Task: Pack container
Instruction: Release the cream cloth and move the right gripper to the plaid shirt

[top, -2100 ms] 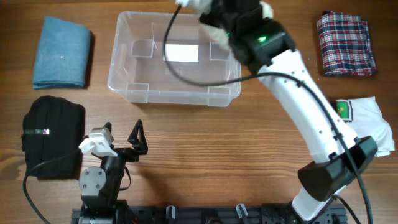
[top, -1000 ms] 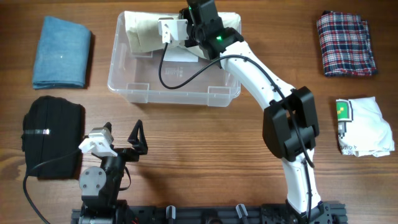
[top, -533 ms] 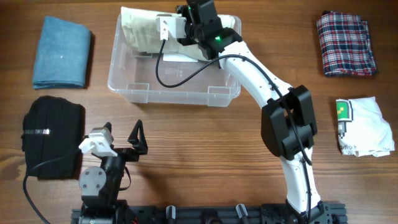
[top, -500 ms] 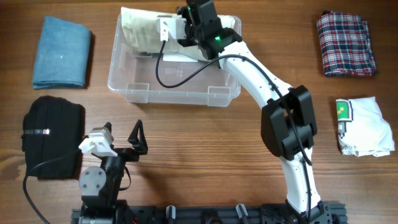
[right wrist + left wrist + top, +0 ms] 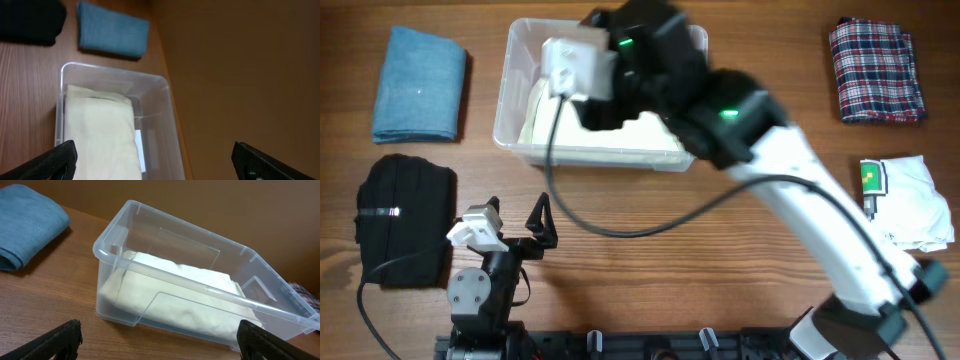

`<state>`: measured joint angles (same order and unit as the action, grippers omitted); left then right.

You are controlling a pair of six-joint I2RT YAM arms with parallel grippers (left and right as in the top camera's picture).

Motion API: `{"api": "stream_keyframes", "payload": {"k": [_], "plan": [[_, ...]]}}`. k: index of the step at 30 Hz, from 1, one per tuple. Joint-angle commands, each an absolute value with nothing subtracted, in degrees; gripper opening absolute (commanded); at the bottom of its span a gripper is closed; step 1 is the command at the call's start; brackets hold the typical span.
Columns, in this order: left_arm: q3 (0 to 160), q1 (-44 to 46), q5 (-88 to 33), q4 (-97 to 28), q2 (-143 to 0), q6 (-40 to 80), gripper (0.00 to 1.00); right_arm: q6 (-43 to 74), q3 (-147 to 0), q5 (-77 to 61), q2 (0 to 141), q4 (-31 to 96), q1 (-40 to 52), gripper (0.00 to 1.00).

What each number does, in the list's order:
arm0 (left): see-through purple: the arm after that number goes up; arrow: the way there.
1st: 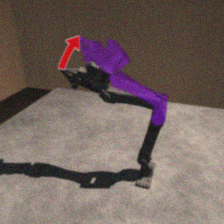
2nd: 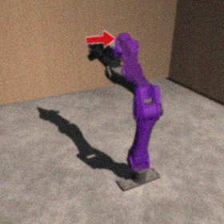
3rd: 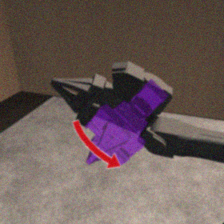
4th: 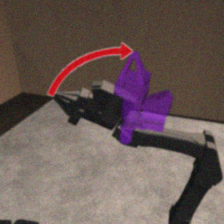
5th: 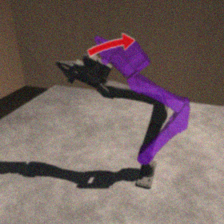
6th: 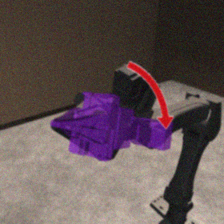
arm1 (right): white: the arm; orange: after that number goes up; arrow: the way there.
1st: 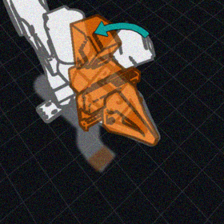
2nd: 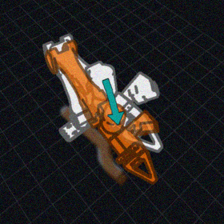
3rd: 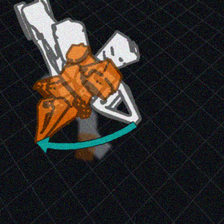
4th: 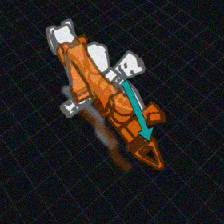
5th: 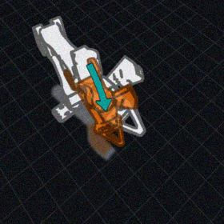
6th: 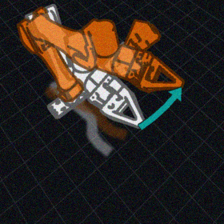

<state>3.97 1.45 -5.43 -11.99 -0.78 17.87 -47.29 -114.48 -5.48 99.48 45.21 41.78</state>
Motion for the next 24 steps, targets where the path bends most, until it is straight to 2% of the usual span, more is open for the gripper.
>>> {"api": "stream_keyframes", "payload": {"k": [1, 5, 10, 14, 17, 24], "plan": [[3.62, 1.72, -5.06, -11.86, -0.34, 16.93, 1.0, -40.75, -114.02, -10.26, 99.09, 48.51, 38.87, 1.0], [3.62, 1.72, -5.06, -11.86, -0.34, 16.93, 1.0, -31.44, -114.02, -5.67, 98.78, 47.11, 32.47, 1.0], [3.62, 1.72, -5.06, -11.86, -0.34, 16.95, 1.0, -18.26, -113.99, -14.35, 99.29, 44.31, 10.68, 1.0], [3.62, 1.72, -5.06, -11.86, -0.34, 16.95, 1.0, -17.96, -113.99, -23.35, 104.05, 40.75, -8.88, 1.0], [3.62, 1.72, -5.06, -11.86, -0.34, 16.95, 1.0, -17.8, -113.99, -25.56, 110.61, 37.1, -19.22, 1.0], [3.62, 1.72, -5.06, -11.86, -0.34, 16.93, 1.0, -18.0, -113.99, -24.75, 127.22, 29.52, -28.84, 1.0]]}}
